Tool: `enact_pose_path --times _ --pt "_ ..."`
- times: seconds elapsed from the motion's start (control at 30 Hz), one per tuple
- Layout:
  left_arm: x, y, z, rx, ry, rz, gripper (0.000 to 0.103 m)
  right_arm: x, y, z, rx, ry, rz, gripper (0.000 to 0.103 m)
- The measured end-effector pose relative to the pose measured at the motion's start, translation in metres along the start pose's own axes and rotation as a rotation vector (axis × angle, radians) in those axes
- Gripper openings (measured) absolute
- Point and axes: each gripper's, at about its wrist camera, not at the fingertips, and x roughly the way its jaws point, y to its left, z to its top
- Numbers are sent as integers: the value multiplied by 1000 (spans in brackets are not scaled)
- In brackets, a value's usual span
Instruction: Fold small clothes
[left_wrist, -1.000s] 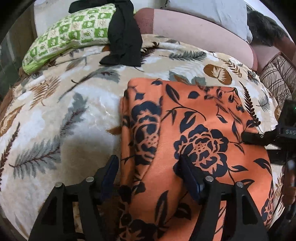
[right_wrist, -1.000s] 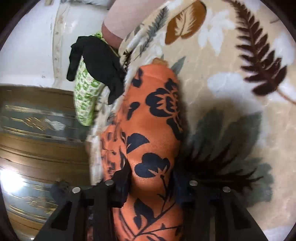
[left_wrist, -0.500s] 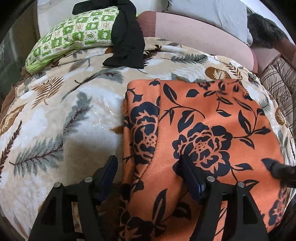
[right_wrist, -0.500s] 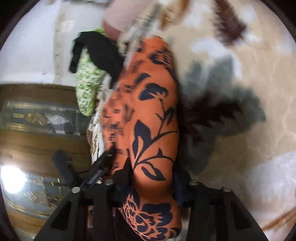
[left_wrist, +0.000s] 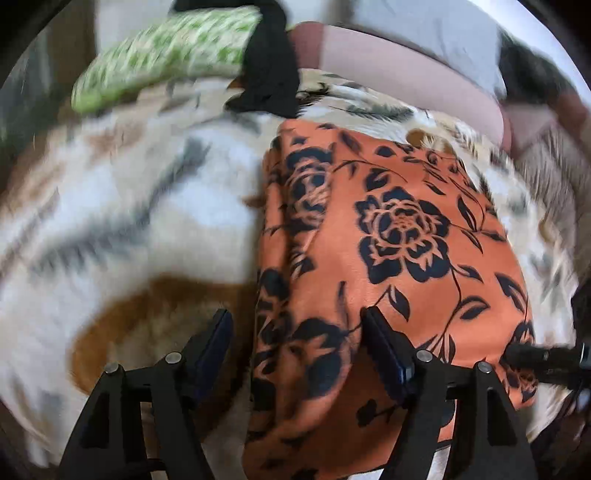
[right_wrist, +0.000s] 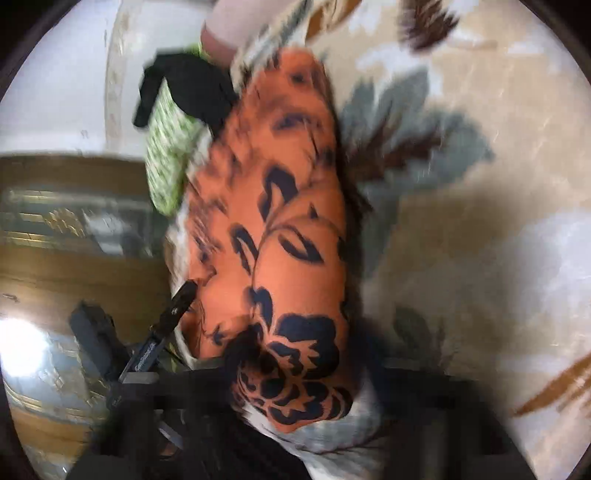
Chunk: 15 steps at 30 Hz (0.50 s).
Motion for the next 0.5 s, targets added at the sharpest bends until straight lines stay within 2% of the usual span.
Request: enact_pose_path --times 0.1,0.17,0.27,0.33,0.37,0.4,0.43,0.5 --pt "-20 1 8 -39 -26 -40 73 -7 24 -1 -96 -35 -80 41" --pt "-41 5 9 -50 -84 -106 73 -14 30 0 -110 -42 -101 66" --pt "-54 21 -1 -104 -76 -166 73 -38 46 8 -161 -139 -158 67" --pt "-53 30 -7 -138 -48 -197 70 -55 58 7 -211 -183 -140 67" --pt "-50 33 -12 -144 -29 -204 51 -60 68 9 -240 -196 -116 67" --pt "-41 34 -19 -129 9 -182 26 -58 79 14 -261 -198 -102 67" --pt "-33 36 -23 -120 38 -167 23 -53 88 17 -286 -189 -76 66" --pt "-22 43 -30 -156 62 -184 23 -39 96 23 -305 -154 -40 68"
